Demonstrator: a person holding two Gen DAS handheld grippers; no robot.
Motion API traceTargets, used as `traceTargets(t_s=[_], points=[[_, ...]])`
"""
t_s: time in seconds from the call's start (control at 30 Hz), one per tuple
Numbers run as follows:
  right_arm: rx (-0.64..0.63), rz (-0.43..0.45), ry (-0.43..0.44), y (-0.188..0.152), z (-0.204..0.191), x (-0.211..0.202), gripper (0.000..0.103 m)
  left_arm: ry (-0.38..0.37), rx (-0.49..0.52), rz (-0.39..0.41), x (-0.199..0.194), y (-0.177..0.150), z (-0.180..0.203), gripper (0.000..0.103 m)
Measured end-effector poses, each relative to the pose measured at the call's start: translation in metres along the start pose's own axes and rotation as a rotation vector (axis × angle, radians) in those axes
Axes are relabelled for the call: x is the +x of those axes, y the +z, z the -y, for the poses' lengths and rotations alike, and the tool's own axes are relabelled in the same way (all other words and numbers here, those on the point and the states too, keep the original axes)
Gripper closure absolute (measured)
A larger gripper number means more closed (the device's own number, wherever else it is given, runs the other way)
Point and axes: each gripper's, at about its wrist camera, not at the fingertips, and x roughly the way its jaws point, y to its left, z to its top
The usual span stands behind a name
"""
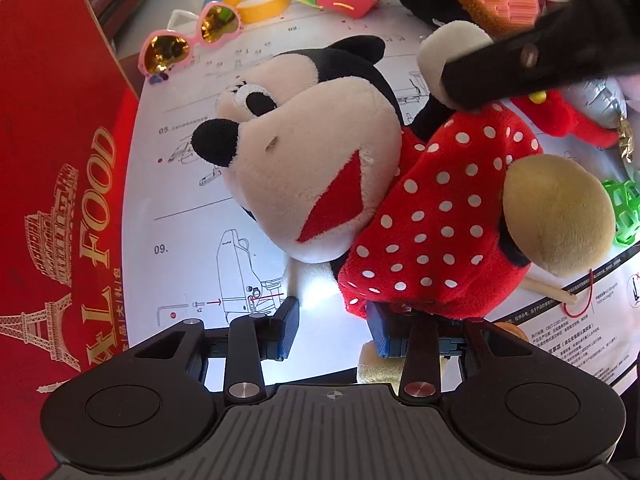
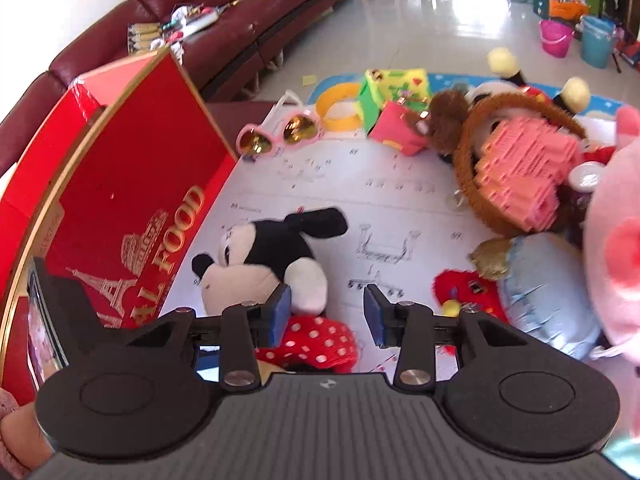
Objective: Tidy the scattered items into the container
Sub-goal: 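Close the left gripper on Minnie's leg while the right gripper grips her body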
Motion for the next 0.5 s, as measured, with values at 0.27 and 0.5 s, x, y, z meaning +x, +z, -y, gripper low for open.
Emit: traceTargets(t_s=[0.27, 0.5], points=[[-0.023, 0.016, -0.088, -0.006, -0.006, 0.036, 0.062, -0.001, 0.022, 0.011, 0.002, 0.002, 0.004, 0.05], [-0.045, -0.003, -0.043, -0.028, 0.005, 0.021, 0.085, 0.004, -0.132, 0.091, -0.031, 0.007, -0.044, 0.04]])
